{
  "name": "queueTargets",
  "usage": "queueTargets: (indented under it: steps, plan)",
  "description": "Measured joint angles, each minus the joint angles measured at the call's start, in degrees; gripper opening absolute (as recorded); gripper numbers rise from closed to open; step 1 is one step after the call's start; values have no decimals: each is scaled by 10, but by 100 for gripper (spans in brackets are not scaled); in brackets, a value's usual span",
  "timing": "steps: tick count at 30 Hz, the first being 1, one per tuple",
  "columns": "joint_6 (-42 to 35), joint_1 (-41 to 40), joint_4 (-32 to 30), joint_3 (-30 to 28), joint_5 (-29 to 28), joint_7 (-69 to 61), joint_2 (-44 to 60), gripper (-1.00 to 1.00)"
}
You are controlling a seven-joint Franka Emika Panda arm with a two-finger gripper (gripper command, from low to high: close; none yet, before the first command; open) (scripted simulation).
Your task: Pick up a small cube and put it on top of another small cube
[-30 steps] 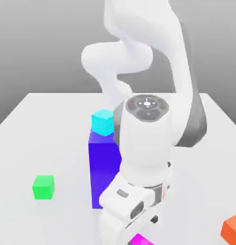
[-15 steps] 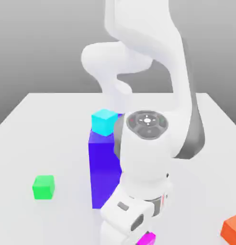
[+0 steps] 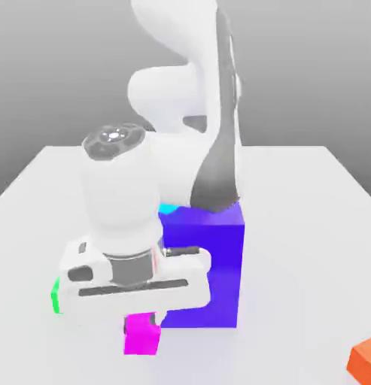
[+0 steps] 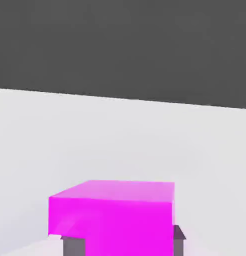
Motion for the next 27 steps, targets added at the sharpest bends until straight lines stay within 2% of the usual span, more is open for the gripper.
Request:
queueTargets:
  steps: [10, 23, 25, 27]
  plan:
    - [7, -27, -70, -80, -41, 248, -71, -100]
    - [23, -147, -159, -109, -200, 638, -168, -100]
    - [53, -142, -162, -110, -169, 628, -137, -100]
    - [89, -137, -160, -102, -107, 587, -93, -100]
